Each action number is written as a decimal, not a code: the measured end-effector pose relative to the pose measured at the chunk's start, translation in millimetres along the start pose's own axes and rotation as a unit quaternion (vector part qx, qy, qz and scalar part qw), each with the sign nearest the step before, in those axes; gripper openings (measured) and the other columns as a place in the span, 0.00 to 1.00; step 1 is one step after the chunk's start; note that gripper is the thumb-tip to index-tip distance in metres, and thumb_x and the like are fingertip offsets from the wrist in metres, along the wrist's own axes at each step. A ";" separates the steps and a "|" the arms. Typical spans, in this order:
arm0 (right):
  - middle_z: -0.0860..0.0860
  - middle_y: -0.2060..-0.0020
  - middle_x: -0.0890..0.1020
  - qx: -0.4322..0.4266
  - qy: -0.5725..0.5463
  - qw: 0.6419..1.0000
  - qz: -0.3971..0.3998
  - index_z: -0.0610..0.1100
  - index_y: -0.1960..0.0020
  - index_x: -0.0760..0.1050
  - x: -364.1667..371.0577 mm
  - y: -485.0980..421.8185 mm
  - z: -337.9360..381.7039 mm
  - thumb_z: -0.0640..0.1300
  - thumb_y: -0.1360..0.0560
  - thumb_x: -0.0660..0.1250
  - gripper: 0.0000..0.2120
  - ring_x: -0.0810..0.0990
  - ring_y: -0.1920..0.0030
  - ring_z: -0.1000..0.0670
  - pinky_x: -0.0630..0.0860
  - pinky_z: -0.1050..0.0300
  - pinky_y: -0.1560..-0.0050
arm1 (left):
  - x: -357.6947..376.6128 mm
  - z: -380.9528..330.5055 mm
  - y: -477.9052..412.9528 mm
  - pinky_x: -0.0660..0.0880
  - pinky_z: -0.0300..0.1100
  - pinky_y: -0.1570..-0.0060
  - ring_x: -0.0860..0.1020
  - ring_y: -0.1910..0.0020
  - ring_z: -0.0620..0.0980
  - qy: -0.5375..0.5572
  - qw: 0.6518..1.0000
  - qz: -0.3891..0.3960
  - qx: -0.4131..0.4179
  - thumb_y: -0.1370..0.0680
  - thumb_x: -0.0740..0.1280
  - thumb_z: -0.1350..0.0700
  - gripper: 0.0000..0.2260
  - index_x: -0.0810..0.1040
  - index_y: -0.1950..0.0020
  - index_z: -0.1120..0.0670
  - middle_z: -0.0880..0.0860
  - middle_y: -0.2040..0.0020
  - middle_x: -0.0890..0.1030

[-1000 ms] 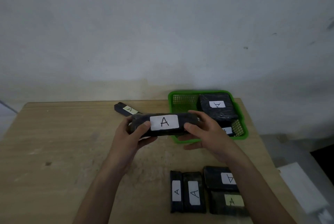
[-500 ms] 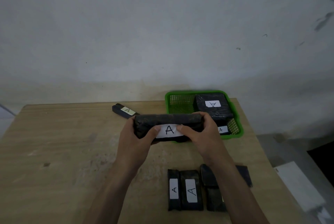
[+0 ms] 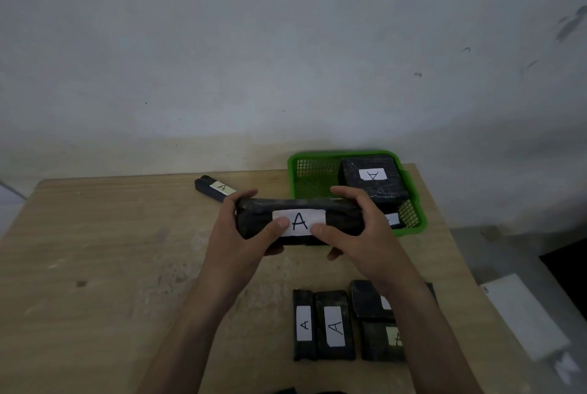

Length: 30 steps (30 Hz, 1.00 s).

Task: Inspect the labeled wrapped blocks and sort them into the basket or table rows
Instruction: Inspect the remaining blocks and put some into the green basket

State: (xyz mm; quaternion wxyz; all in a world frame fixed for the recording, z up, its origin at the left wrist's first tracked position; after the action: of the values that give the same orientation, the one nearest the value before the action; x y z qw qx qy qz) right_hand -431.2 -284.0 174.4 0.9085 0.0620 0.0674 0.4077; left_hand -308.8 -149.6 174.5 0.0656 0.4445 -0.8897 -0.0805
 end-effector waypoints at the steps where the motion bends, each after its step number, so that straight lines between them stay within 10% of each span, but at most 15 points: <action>1: 0.50 0.51 0.80 0.003 0.000 1.000 -0.011 0.50 0.38 0.71 -0.3 1.6 1.8 0.40 0.32 0.76 0.26 0.83 0.59 0.57 0.79 0.60 0.67 | 0.6 -2.0 1.3 0.80 0.39 0.66 0.82 0.57 0.46 -0.016 1.000 -0.005 0.008 0.30 0.72 0.60 0.22 0.71 0.39 0.52 0.50 0.49 0.78; 15: 0.54 0.56 0.78 -0.003 -0.035 0.989 -0.145 0.47 0.46 0.74 2.9 0.3 19.6 0.44 0.28 0.72 0.13 0.79 0.63 0.56 0.71 0.66 0.77 | 6.7 -14.4 -4.6 0.67 0.34 0.79 0.71 0.80 0.43 -0.115 0.992 -0.050 0.023 0.26 0.68 0.47 0.16 0.73 0.50 0.59 0.54 0.64 0.76; 30: 0.51 0.50 0.77 -0.027 0.083 0.996 -0.029 0.48 0.45 0.72 -4.9 -16.2 35.8 0.43 0.32 0.76 0.19 0.82 0.55 0.51 0.80 0.62 0.67 | -1.3 -20.4 -8.5 0.70 0.32 0.71 0.77 0.65 0.43 -0.219 0.971 -0.043 0.084 0.32 0.73 0.45 0.18 0.74 0.50 0.53 0.47 0.60 0.79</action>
State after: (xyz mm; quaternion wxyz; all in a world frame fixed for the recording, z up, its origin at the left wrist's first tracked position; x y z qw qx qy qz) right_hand -416.4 -300.5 207.2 0.9125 0.0016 0.1329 0.3869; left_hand -297.5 -155.3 192.7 -0.1715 0.4577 -0.8663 -0.1033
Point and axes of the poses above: each hand's wrist, its own y-axis away from the middle knuckle, its own x-axis out of the palm, z = x × y, the point moved 3 cm from there along -y, towards the middle knuckle
